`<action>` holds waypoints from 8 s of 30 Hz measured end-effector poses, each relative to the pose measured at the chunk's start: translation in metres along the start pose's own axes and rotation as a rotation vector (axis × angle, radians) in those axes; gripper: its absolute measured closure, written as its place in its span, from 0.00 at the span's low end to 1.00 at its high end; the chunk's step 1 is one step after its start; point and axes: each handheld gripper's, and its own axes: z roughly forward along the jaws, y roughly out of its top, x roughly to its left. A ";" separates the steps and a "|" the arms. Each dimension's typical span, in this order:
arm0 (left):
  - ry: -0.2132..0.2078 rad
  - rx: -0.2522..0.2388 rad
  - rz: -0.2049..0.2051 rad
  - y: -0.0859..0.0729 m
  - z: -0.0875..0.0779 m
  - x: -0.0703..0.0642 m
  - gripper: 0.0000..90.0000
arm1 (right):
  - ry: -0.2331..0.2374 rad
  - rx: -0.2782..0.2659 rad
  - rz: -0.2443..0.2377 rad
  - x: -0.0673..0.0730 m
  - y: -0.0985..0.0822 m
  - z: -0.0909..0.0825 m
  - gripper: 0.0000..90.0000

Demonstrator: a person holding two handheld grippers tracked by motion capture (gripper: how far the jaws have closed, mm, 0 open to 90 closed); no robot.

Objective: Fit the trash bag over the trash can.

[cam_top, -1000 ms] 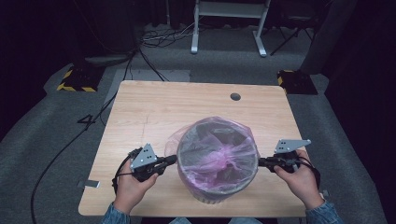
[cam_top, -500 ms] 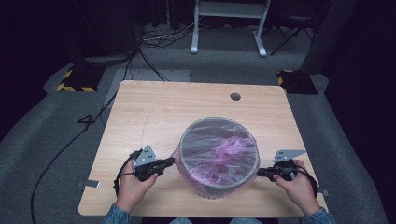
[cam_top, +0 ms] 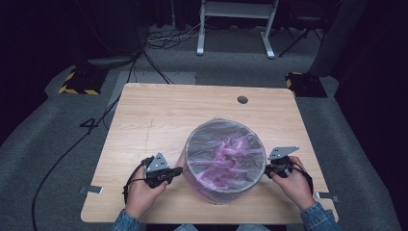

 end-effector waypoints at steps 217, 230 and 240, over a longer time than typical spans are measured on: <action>0.179 -0.272 0.099 0.109 -0.028 0.001 0.94 | -0.022 -0.444 -0.164 0.019 0.102 -0.112 0.45; 0.212 -0.298 0.027 0.076 -0.052 -0.009 0.57 | 0.030 -0.369 -0.117 0.014 0.118 -0.081 0.88; 0.178 -0.296 0.015 0.056 -0.062 -0.025 0.58 | -0.022 -0.397 -0.125 0.011 0.122 -0.092 1.00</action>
